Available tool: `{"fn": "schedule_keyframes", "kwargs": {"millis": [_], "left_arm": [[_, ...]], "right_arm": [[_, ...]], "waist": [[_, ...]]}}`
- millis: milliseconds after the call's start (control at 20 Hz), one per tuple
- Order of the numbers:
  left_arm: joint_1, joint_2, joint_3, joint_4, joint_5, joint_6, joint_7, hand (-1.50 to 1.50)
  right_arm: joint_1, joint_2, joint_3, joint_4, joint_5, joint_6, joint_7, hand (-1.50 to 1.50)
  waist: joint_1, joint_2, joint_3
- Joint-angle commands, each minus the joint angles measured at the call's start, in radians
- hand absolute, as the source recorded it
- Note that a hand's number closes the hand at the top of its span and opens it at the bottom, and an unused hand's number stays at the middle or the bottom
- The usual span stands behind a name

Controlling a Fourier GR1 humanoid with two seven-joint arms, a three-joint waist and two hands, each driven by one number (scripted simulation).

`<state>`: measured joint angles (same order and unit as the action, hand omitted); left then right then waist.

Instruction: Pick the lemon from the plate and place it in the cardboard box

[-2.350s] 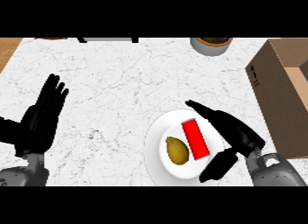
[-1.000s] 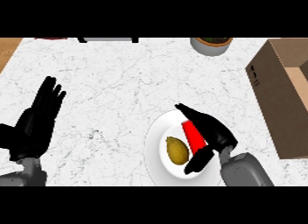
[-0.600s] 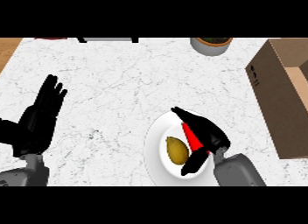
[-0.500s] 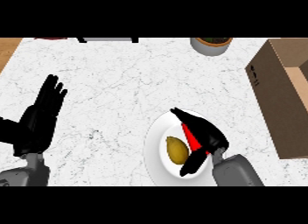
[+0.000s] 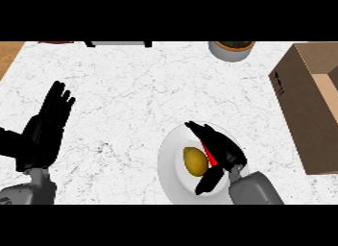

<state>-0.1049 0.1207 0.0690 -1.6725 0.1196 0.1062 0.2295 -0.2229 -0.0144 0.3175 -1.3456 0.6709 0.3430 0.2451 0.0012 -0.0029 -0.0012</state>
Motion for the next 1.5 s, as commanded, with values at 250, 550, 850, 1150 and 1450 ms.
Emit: {"fn": "schedule_keyframes", "kwargs": {"millis": [250,550,850,1150,1450], "left_arm": [[0.014,0.03,0.046,-0.032,0.033,-0.052,0.035,0.0],[0.027,-0.06,-0.031,0.0,-0.051,0.015,-0.036,0.0],[-0.013,0.008,0.056,0.027,0.031,-0.065,-0.025,0.0],[0.006,0.002,0.038,-0.021,-0.002,-0.035,0.003,0.0],[-0.063,-0.035,-0.008,0.021,-0.036,-0.002,0.026,0.0]], "right_arm": [[-0.031,0.014,0.015,0.108,0.021,-0.058,-0.051,-1.5],[0.003,-0.054,0.051,0.054,0.071,-0.078,-0.157,1.5],[0.043,0.009,0.098,0.039,0.172,-0.182,-0.161,1.5],[-0.065,-0.001,0.036,-0.02,0.225,-0.196,-0.069,1.5],[-0.29,0.014,0.154,0.099,0.404,-0.34,0.337,1.5]], "waist": [[0.003,0.003,0.001],[0.0,0.003,0.001],[-0.001,0.002,0.001],[0.003,0.002,0.001],[0.022,0.004,0.001]]}}
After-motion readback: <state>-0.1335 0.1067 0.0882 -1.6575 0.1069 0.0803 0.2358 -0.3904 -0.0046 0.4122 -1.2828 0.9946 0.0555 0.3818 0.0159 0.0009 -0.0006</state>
